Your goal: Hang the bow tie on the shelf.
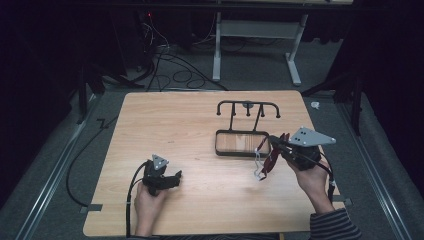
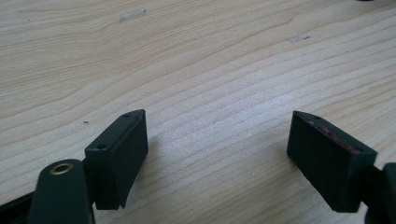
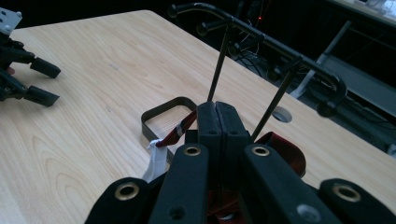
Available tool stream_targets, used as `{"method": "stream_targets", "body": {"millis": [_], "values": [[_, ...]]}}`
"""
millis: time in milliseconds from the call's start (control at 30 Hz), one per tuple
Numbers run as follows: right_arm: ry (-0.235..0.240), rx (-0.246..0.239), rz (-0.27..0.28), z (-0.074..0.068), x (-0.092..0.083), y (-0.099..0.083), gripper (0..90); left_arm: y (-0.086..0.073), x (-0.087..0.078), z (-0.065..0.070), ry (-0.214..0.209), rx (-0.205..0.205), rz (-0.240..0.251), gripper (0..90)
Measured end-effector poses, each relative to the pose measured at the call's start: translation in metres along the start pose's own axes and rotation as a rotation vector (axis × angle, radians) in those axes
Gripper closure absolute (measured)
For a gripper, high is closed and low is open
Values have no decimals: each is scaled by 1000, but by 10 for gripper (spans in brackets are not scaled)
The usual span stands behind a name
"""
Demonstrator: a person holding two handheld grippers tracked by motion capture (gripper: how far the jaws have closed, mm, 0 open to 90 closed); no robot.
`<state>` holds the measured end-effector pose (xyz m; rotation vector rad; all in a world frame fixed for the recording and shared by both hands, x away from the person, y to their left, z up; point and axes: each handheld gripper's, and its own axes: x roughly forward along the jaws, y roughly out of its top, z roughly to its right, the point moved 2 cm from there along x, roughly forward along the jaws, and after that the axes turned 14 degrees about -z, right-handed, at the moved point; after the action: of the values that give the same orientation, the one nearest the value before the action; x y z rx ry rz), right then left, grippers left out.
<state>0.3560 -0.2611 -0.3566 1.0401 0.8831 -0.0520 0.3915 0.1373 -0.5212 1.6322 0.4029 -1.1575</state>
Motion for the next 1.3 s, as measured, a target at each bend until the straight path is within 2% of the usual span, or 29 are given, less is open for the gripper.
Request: {"method": "stream_targets", "body": {"millis": [367, 500, 633, 1100, 1300], "values": [[9, -12, 10, 1, 12, 22, 900, 0, 0, 0, 0, 0, 0, 208], [20, 0, 15, 2, 15, 28, 900, 0, 0, 0, 0, 1, -1, 208], [11, -10, 21, 3, 15, 34, 900, 0, 0, 0, 0, 0, 0, 208], [23, 15, 8, 5, 33, 51, 900, 0, 0, 0, 0, 0, 0, 208], [7, 21, -2, 6, 41, 57, 900, 0, 0, 0, 0, 0, 0, 208]]}}
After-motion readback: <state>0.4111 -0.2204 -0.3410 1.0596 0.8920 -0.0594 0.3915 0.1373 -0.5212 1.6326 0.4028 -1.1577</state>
